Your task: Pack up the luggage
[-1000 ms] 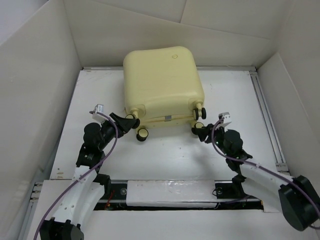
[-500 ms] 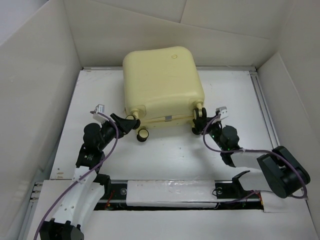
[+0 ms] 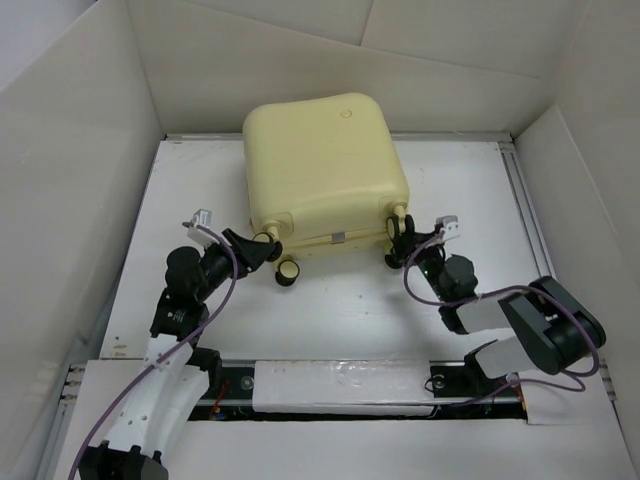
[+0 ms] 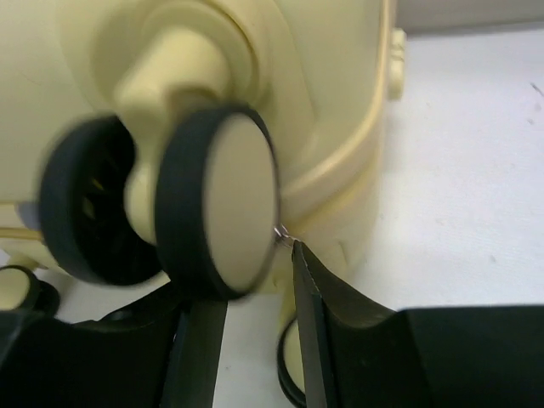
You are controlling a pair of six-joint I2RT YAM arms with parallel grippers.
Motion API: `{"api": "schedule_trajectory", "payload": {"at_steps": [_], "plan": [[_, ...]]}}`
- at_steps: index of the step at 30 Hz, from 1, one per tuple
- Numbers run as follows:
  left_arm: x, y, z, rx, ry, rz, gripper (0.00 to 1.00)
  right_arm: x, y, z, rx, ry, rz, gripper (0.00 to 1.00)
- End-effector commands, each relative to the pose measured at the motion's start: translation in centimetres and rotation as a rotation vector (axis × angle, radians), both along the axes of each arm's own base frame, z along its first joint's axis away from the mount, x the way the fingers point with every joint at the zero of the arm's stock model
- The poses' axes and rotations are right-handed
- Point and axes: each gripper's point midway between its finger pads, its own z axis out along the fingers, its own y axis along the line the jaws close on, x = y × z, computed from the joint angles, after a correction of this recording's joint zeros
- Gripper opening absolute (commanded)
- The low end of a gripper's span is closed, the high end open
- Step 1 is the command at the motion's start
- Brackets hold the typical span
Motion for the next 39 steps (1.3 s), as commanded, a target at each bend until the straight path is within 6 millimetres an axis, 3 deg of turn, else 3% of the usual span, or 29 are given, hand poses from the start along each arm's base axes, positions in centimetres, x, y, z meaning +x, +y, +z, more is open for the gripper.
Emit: {"api": "schedule_trajectory", "payload": {"at_steps": [1, 3, 5, 9, 18, 25, 28, 29, 31, 34, 37, 38, 39], "plan": [[-1.5, -1.5, 5.8, -0.045, -0.175, -0.107, 0.0, -0.5, -1.8, 2.4, 0.085, -0.114, -0.076, 0.41], [-1.5, -1.5, 6.3, -0.047, -0.185, -0.107, 0.0, -1.0, -2.2, 2.9, 0.124, -0.134, -0.082, 0.41], [-1.5, -1.5, 6.3, -0.047, -0.185, -0.107, 0.0, -1.1, -2.6, 2.1, 0.125, -0.099, -0.105, 0.47], [-1.5, -1.5, 6.3, -0.047, -0.185, -0.107, 0.0, -0.2, -1.4, 1.5, 0.072, -0.063, -0.062, 0.47], [-1.5, -1.4, 5.9, -0.038, -0.182, -0.108, 0.0, 1.3, -0.1, 3.5, 0.053, -0.128, -0.015, 0.48], [-1.6, -1.6, 6.1, -0.039, -0.181, -0.118, 0.0, 2.0, 0.9, 4.1, 0.059, -0.159, 0.032, 0.24], [-1.5, -1.6, 5.9, -0.031, -0.178, -0.119, 0.0, 2.5, 1.2, 3.2, 0.052, -0.143, 0.032, 0.1], [-1.7, -1.7, 5.9, -0.032, -0.177, -0.131, 0.0, 2.2, 1.3, 3.6, 0.074, -0.158, 0.033, 0.0], [-1.4, -1.7, 5.8, -0.032, -0.176, -0.131, 0.0, 1.7, 1.1, 3.4, 0.094, -0.159, 0.024, 0.0], [-1.2, -1.9, 5.8, -0.034, -0.18, -0.142, 0.0, -1.2, 0.9, 2.8, 0.167, -0.143, 0.011, 0.0], [-1.3, -2.3, 6.1, -0.052, -0.181, -0.163, 0.0, -3.2, 2.2, 2.3, 0.189, -0.115, 0.028, 0.0], [-1.3, -2.3, 6.8, -0.065, -0.204, -0.162, 0.0, -4.6, 4.0, 2.4, 0.2, -0.103, 0.072, 0.0], [-1.5, -2.5, 6.8, -0.086, -0.195, -0.174, 0.0, -4.6, 3.9, 2.1, 0.21, -0.086, 0.022, 0.0]]}}
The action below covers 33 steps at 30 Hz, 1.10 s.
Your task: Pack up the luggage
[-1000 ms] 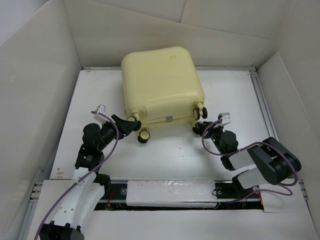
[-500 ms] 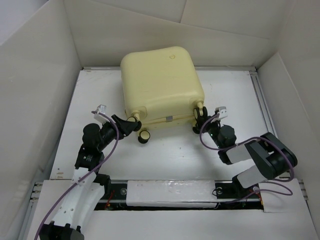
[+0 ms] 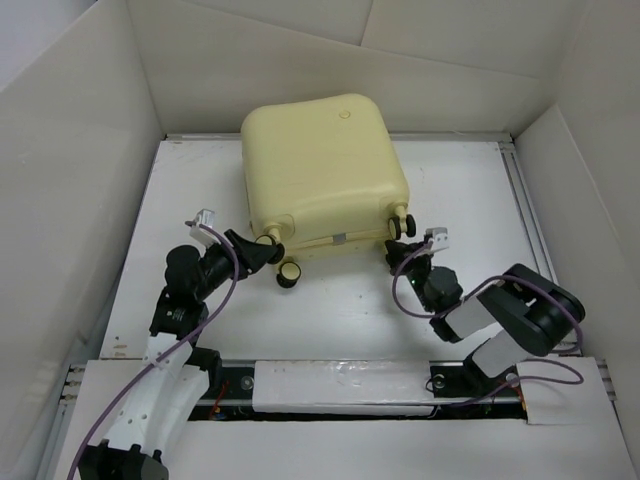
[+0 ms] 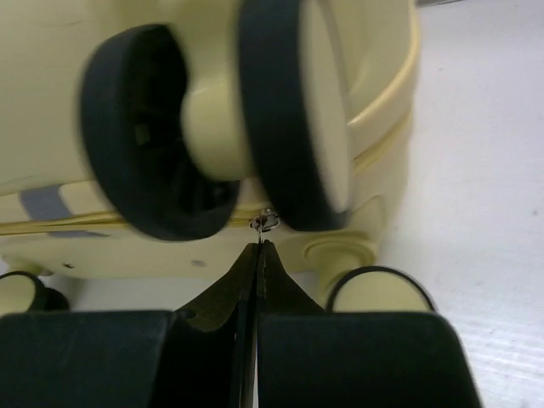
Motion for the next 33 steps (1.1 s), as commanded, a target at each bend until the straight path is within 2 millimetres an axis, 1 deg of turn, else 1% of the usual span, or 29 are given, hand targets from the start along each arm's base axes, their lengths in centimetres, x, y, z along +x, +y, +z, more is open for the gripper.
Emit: {"api": "schedule_trajectory", "payload": {"at_steps": [1, 2, 3, 4, 5, 6, 7, 8, 9, 10, 11, 13, 14, 15, 16, 17, 18, 19, 20, 21, 22, 24, 25, 27, 28, 29, 31, 32, 33], "plan": [[-0.7, -1.8, 7.1, -0.093, -0.219, -0.116, 0.0, -4.5, 3.7, 4.4, 0.154, -0.128, 0.095, 0.0], [-0.6, -1.9, 6.9, -0.101, -0.201, -0.114, 0.0, -3.9, 3.0, 4.2, 0.147, -0.113, 0.04, 0.0], [-0.6, -1.9, 7.1, -0.103, -0.213, -0.115, 0.0, -5.2, 4.6, 3.9, 0.132, -0.096, 0.07, 0.0], [-0.4, -1.9, 6.9, -0.102, -0.204, -0.114, 0.0, -4.8, 4.3, 4.3, 0.135, -0.087, -0.017, 0.0], [-0.6, -2.0, 7.2, -0.112, -0.207, -0.124, 0.0, -5.1, 4.5, 3.6, 0.098, -0.052, -0.044, 0.0], [-0.7, -2.1, 7.0, -0.113, -0.211, -0.135, 0.0, -6.1, 5.6, 3.5, 0.08, -0.041, -0.037, 0.0], [-0.7, -2.2, 7.3, -0.123, -0.216, -0.135, 0.0, -5.8, 5.9, 4.5, 0.096, -0.042, -0.084, 0.0], [-0.7, -2.3, 7.3, -0.124, -0.22, -0.145, 0.0, -5.7, 6.4, 3.9, 0.033, -0.025, -0.083, 0.0], [-0.7, -2.3, 7.4, -0.131, -0.214, -0.144, 0.0, -5.7, 7.1, 4.3, 0.009, -0.029, -0.075, 0.0], [-0.9, -2.4, 7.7, -0.133, -0.229, -0.157, 0.0, -6.1, 8.5, 4.7, -0.001, -0.032, -0.039, 0.0], [-0.7, -2.5, 7.6, -0.133, -0.229, -0.157, 0.0, -6.1, 10.0, 5.9, 0.005, -0.035, -0.016, 0.0], [-0.7, -2.5, 7.6, -0.133, -0.229, -0.157, 0.0, -6.7, 12.6, 5.6, -0.006, -0.023, 0.046, 0.0], [-0.5, -2.5, 7.6, -0.126, -0.236, -0.158, 0.0, -6.9, 14.6, 6.7, 0.017, -0.036, 0.095, 0.0], [-0.5, -2.6, 7.3, -0.126, -0.225, -0.166, 0.0, -7.2, 16.0, 5.5, -0.005, -0.018, 0.122, 0.0], [-0.5, -2.6, 7.3, -0.126, -0.225, -0.166, 0.0, -7.5, 17.1, 5.1, -0.012, -0.014, 0.137, 0.0], [-0.4, -2.6, 7.3, -0.119, -0.231, -0.167, 0.0, -8.6, 19.0, 5.0, 0.004, -0.009, 0.205, 0.0], [-0.3, -2.6, 6.8, -0.118, -0.222, -0.167, 0.0, -8.9, 21.1, 4.6, 0.011, -0.005, 0.245, 0.0], [-0.3, -2.6, 6.8, -0.118, -0.222, -0.167, 0.0, -9.6, 22.5, 4.4, 0.016, 0.002, 0.284, 0.0], [-0.2, -2.7, 6.8, -0.118, -0.22, -0.176, 0.0, -10.6, 24.1, 4.2, 0.016, 0.001, 0.33, 0.0], [-0.2, -2.7, 6.8, -0.118, -0.22, -0.176, 0.0, -11.5, 26.6, 5.6, 0.059, -0.009, 0.4, 0.0], [-0.1, -2.8, 6.5, -0.117, -0.209, -0.175, 0.0, -12.1, 28.0, 3.9, 0.026, 0.007, 0.436, 0.0], [-0.2, -2.9, 6.3, -0.118, -0.21, -0.186, 0.0, -13.8, 30.6, 4.0, 0.036, 0.001, 0.522, 0.0], [-0.3, -3.0, 6.3, -0.119, -0.21, -0.195, 0.0, -14.6, 32.4, 4.8, 0.077, -0.012, 0.562, 0.0], [-0.5, -3.1, 6.1, -0.118, -0.2, -0.206, 0.0, -15.1, 33.9, 5.4, 0.099, -0.027, 0.611, 0.0], [-0.7, -3.0, 5.9, -0.118, -0.19, -0.205, 0.0, -15.2, 34.8, 6.8, 0.141, -0.042, 0.624, 0.0], [-0.7, -3.0, 6.0, -0.117, -0.176, -0.205, 0.0, -15.2, 35.4, 6.5, 0.144, -0.045, 0.634, 0.0], [-1.1, -3.2, 6.2, -0.109, -0.169, -0.228, 0.0, -14.6, 36.2, 7.1, 0.181, -0.049, 0.635, 0.0], [-1.3, -3.2, 6.6, -0.11, -0.184, -0.229, 0.0, -14.2, 36.6, 8.4, 0.236, -0.068, 0.64, 0.0], [-1.7, -3.2, 6.8, -0.121, -0.183, -0.238, 0.0, -13.9, 36.9, 8.1, 0.274, -0.053, 0.647, 0.0]]}}
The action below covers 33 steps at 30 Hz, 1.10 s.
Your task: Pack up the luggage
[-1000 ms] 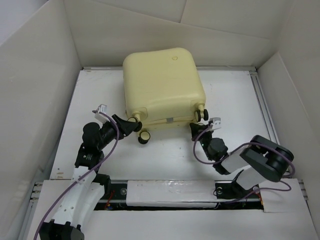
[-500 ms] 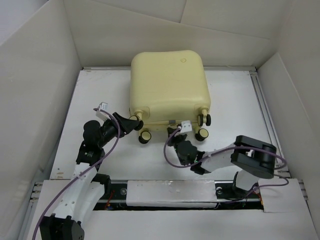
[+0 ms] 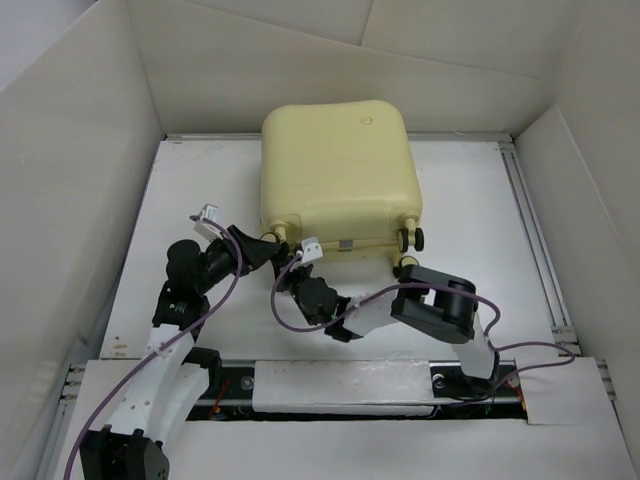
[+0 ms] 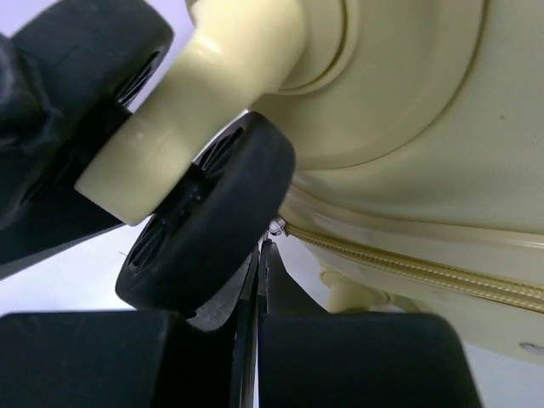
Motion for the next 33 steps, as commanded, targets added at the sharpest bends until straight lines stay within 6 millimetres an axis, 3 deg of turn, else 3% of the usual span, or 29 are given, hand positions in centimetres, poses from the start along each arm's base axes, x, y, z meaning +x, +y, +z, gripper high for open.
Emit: {"api": "schedule_trajectory", "payload": {"at_steps": [1, 2, 7, 10, 12, 13, 14, 15, 16, 17, 21, 22, 23, 25, 26, 27, 29, 30, 31, 32, 33], "plan": [[-2.1, -2.0, 6.2, -0.081, -0.189, -0.149, 0.0, -8.1, 8.3, 6.5, 0.309, -0.028, 0.466, 0.0], [-2.1, -2.0, 6.2, -0.081, -0.188, -0.149, 0.0, -8.2, 8.8, 7.4, 0.35, -0.035, 0.478, 0.0], [-2.6, -2.0, 6.7, -0.097, -0.2, -0.149, 0.0, -6.7, 9.3, 7.5, 0.442, -0.007, 0.464, 0.0], [-2.8, -1.9, 6.9, -0.098, -0.209, -0.149, 0.0, -7.2, 6.9, 7.8, 0.478, -0.012, 0.457, 0.02], [-2.6, -1.8, 6.3, -0.082, -0.194, -0.139, 0.0, -6.8, 4.4, 7.3, 0.479, -0.001, 0.391, 0.12], [-2.6, -1.8, 6.6, -0.074, -0.212, -0.14, 0.0, -7.1, 2.1, 4.7, 0.419, 0.032, 0.363, 0.27], [-2.6, -1.8, 6.6, -0.074, -0.212, -0.14, 0.0, -7.1, 0.4, 6.1, 0.437, 0.027, 0.34, 0.37], [-2.3, -1.7, 6.4, -0.066, -0.21, -0.131, 0.0, -7.2, -0.9, 5.9, 0.427, 0.034, 0.321, 0.46], [-2.2, -1.8, 6.0, -0.058, -0.199, -0.142, 0.13, -7.5, -2.8, 4.0, 0.365, 0.064, 0.302, 0.53], [-2.0, -1.8, 6.1, -0.042, -0.199, -0.144, 0.22, -7.8, -3.8, 5.0, 0.343, 0.074, 0.3, 0.62], [-0.6, -0.4, 7.0, 0.068, -0.221, -0.048, 0.65, -9.4, -5.6, 3.7, 0.112, 0.176, 0.271, 0.74], [-0.1, 0.6, 7.6, 0.105, -0.232, 0.017, 0.7, -10.5, -5.5, 3.9, 0.069, 0.191, 0.275, 0.76], [-0.2, 1.3, 8.5, 0.122, -0.258, 0.062, 0.74, -10.1, -5.7, 5.1, 0.055, 0.188, 0.22, 0.78], [0.5, 3.4, 10.0, 0.163, -0.277, 0.201, 0.82, -10.0, -7.4, 5.1, -0.026, 0.239, 0.149, 0.85], [0.4, 4.2, 9.4, 0.192, -0.243, 0.236, 0.82, -9.7, -7.4, 6.6, -0.023, 0.234, 0.125, 0.91], [0.3, 4.8, 9.5, 0.2, -0.238, 0.271, 0.84, -9.7, -8.0, 6.1, -0.082, 0.255, 0.107, 1.0], [0.3, 5.8, 8.8, 0.223, -0.205, 0.327, 0.84, -9.0, -7.9, 7.2, -0.103, 0.258, 0.085, 1.0], [0.2, 6.0, 8.8, 0.217, -0.197, 0.341, 0.81, -8.9, -7.0, 9.1, -0.079, 0.252, 0.087, 1.0], [0.0, 6.3, 8.3, 0.212, -0.185, 0.358, 0.81, -8.3, -6.9, 8.3, -0.12, 0.264, 0.07, 1.0], [0.0, 7.1, 7.2, 0.231, -0.157, 0.4, 0.8, -8.1, -5.9, 10.0, -0.097, 0.258, 0.073, 1.0], [0.0, 7.5, 6.8, 0.231, -0.143, 0.426, 0.8, -7.6, -6.0, 8.9, -0.126, 0.266, 0.058, 1.0]]}}
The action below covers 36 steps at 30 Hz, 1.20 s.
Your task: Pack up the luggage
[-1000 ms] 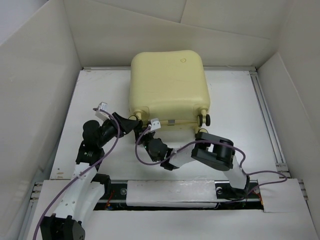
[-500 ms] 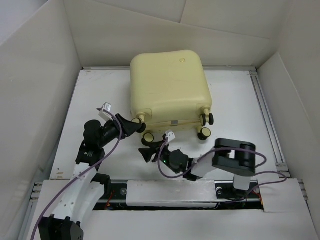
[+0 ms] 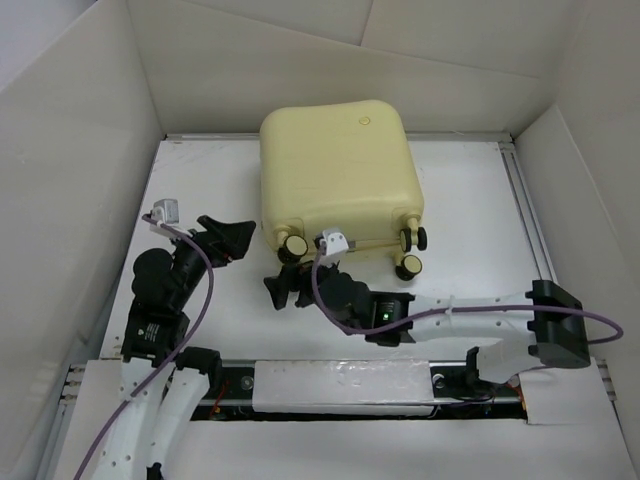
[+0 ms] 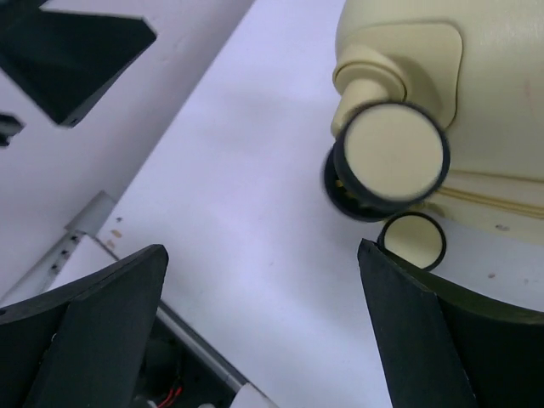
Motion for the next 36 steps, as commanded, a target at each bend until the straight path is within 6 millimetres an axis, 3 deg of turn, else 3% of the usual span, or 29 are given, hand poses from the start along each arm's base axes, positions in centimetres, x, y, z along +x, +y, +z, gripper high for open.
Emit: {"api": "schedule_trajectory", "payload": {"at_steps": [1, 2, 6, 9, 10, 11, 13, 14, 16, 18, 20, 22, 24, 25, 26, 27, 30, 32, 33, 34, 35, 36], "plan": [[0.0, 2.8, -2.6, 0.035, 0.077, 0.161, 0.8, 1.7, -0.3, -1.1, -0.143, 0.035, -0.064, 1.0], [-0.1, 3.1, -2.9, 0.036, 0.075, 0.178, 0.8, 2.2, 0.3, -2.4, -0.186, 0.05, -0.062, 1.0], [-1.0, 2.9, -3.7, 0.024, 0.07, 0.161, 0.7, 4.9, 0.5, -3.7, -0.271, 0.093, -0.144, 1.0], [-1.1, 2.1, -4.8, -0.003, 0.088, 0.121, 0.63, 6.5, 1.1, -4.3, -0.285, 0.124, -0.157, 1.0], [-1.2, 1.6, -6.0, -0.012, 0.115, 0.092, 0.61, 7.3, 1.0, -4.5, -0.292, 0.134, -0.164, 1.0], [-1.1, 1.3, -6.3, -0.026, 0.121, 0.079, 0.59, 7.5, 1.6, -3.8, -0.275, 0.13, -0.164, 1.0], [-1.2, 0.2, -8.1, -0.034, 0.16, 0.021, 0.52, 8.1, 1.5, -4.4, -0.282, 0.142, -0.18, 1.0], [-1.0, 0.0, -8.3, -0.049, 0.167, 0.011, 0.51, 9.3, 1.6, -3.9, -0.261, 0.143, -0.195, 1.0], [-0.9, -0.3, -9.1, -0.061, 0.185, 0.002, 0.49, 9.9, 1.7, -4.2, -0.251, 0.149, -0.208, 0.94], [-0.8, -0.3, -9.2, -0.062, 0.178, 0.001, 0.49, 11.0, 1.5, -4.2, -0.238, 0.159, -0.214, 0.81], [-0.7, -0.4, -9.0, -0.064, 0.168, 0.001, 0.51, 11.5, 1.4, -4.0, -0.229, 0.157, -0.223, 0.42], [-0.5, -0.3, -8.1, -0.058, 0.134, -0.002, 0.51, 11.4, 0.1, -3.9, -0.227, 0.153, -0.255, 0.2], [-0.5, -1.0, -6.3, -0.07, 0.086, -0.044, 0.51, 11.2, -1.0, -3.6, -0.223, 0.144, -0.273, 0.18], [-0.3, -1.3, -6.4, -0.07, 0.091, -0.057, 0.51, 10.9, -2.0, -4.5, -0.247, 0.147, -0.284, 0.15], [-0.1, -1.5, -5.6, -0.073, 0.078, -0.072, 0.51, 11.2, -3.4, -3.2, -0.221, 0.137, -0.308, 0.15], [0.2, -1.8, -4.3, -0.091, 0.055, -0.081, 0.48, 11.6, -4.5, -3.1, -0.231, 0.132, -0.321, 0.14], [1.6, -3.1, -3.6, -0.143, 0.088, -0.136, 0.44, 11.9, -7.2, -3.1, -0.232, 0.132, -0.324, 0.1], [2.9, -2.5, -0.8, -0.148, 0.038, -0.086, 0.44, 12.4, -9.1, -4.1, -0.256, 0.144, -0.336, 0.1], [3.4, -2.2, 0.5, -0.139, 0.013, -0.068, 0.44, 12.5, -9.7, -3.3, -0.236, 0.134, -0.337, 0.08], [3.4, -2.2, 3.9, -0.148, -0.048, -0.072, 0.47, 12.7, -10.1, -3.3, -0.246, 0.127, -0.331, 0.08], [3.7, -2.4, 5.2, -0.13, -0.066, -0.086, 0.48, 12.9, -10.6, -3.4, -0.252, 0.127, -0.333, 0.08], [5.2, -2.7, 4.9, -0.108, -0.022, -0.084, 0.48, 12.8, -10.8, -3.4, -0.251, 0.127, -0.333, 0.08]]}}
